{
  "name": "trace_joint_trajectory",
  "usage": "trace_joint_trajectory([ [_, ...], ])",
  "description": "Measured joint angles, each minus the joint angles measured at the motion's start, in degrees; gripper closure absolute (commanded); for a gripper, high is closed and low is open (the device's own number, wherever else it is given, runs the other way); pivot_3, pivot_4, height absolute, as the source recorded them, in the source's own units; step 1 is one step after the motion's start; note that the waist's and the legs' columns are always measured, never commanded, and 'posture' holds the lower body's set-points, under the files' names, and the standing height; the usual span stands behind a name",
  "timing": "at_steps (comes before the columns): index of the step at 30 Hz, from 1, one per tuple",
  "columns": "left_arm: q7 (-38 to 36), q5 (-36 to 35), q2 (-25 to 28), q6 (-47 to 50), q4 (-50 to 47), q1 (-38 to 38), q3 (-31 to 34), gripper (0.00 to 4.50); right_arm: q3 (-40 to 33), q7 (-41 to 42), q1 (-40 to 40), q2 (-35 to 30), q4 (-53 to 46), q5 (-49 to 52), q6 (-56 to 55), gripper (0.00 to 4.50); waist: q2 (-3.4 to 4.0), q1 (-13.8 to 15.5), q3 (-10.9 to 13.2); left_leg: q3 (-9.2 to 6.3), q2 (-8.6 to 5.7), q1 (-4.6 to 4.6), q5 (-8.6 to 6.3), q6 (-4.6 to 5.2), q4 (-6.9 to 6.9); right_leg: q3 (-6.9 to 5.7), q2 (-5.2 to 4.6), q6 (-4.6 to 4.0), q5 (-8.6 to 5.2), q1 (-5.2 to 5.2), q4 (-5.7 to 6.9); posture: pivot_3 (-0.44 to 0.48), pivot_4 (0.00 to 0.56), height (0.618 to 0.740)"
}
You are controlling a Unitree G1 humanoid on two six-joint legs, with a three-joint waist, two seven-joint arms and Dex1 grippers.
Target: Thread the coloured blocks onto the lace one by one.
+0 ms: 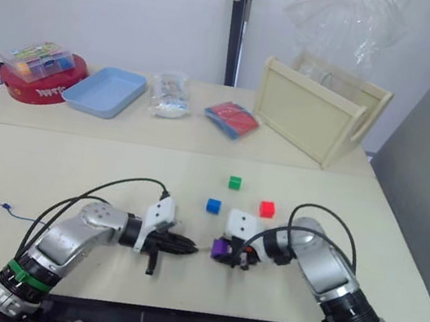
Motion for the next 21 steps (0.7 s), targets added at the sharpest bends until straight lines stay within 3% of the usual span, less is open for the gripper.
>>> trace_joint_trajectory([
  [17,0.4,3.7,-6.4,-0.4,5.5,-3.8,-3.0,4.50,0.2,-0.1,-0.1,0.7,-2.3,-3.1,5.1,3.32,0.00,0.3,0.0,-0.01,-0.01,0.11,0.02,-0.03,0.11,-0.01,-0.01,0.00,0.00,0.14,0.04,0.000,0.150,0.740],
  [21,0.7,4.1,-6.7,-0.9,5.7,-3.8,-1.5,3.12,0.2,0.0,0.0,0.8,-2.8,-3.3,5.5,3.32,0.00,0.4,0.0,-0.01,-0.01,0.11,0.02,-0.04,0.12,-0.01,0.00,0.02,0.01,0.14,0.06,0.000,0.150,0.740],
])
